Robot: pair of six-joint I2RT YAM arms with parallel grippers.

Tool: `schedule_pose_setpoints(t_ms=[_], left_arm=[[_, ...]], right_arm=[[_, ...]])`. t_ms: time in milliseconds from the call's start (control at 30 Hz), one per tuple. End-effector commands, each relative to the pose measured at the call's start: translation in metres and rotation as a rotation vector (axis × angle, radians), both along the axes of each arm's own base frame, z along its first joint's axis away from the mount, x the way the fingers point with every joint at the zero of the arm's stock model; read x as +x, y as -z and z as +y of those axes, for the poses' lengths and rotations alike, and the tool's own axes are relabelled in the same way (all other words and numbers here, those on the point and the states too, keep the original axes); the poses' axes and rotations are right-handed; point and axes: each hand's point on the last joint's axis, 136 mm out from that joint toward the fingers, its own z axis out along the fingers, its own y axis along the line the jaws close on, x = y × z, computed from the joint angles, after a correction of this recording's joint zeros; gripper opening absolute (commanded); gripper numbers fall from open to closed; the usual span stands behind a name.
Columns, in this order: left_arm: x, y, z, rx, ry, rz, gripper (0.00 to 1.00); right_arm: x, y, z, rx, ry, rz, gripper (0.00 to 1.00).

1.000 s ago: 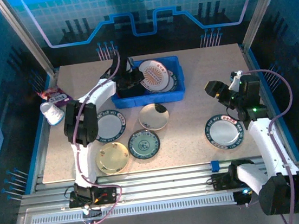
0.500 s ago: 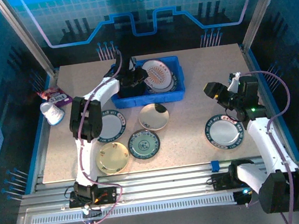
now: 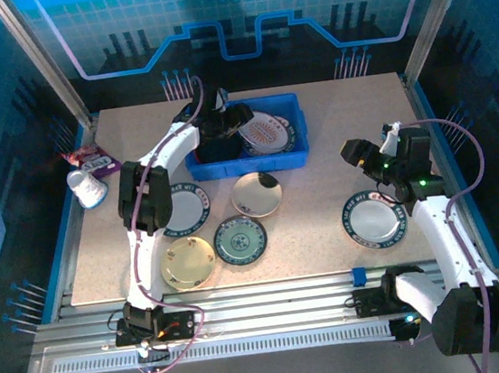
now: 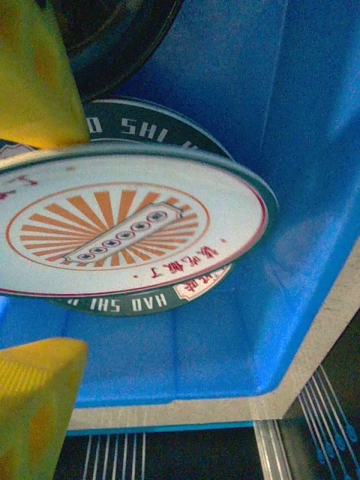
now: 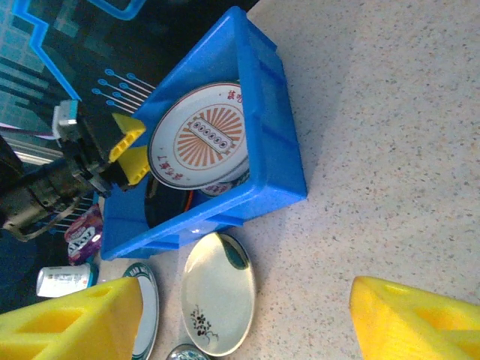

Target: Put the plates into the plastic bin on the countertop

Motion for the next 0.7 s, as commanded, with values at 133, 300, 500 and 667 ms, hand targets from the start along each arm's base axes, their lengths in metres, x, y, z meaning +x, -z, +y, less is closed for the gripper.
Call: schedule_pose_setpoints(t_ms=[133, 300, 500, 667], left_arm=[[0.000, -0.006, -0.007, 0.033, 0.027, -0.012, 0.72], [0.000, -0.003, -0.018, 0.048, 0.049, -0.014, 0.78], [0.005, 0.006, -0.027, 0.089, 0.063, 0.018, 0.83], [0.007, 0.010, -0.020, 0.134, 0.047, 0.033, 0.89]], right_arm=[[0.001, -0.013, -0.008, -0.046, 0.012, -0.028, 0.74], [0.003, -0.012, -0.009, -0.056, 0.011, -0.023, 0.74], [0.001, -0.011, -0.009, -0.060, 0.014, -0.019, 0.74], [-0.001, -0.010, -0.009, -0.061, 0.012, -0.009, 0.74]])
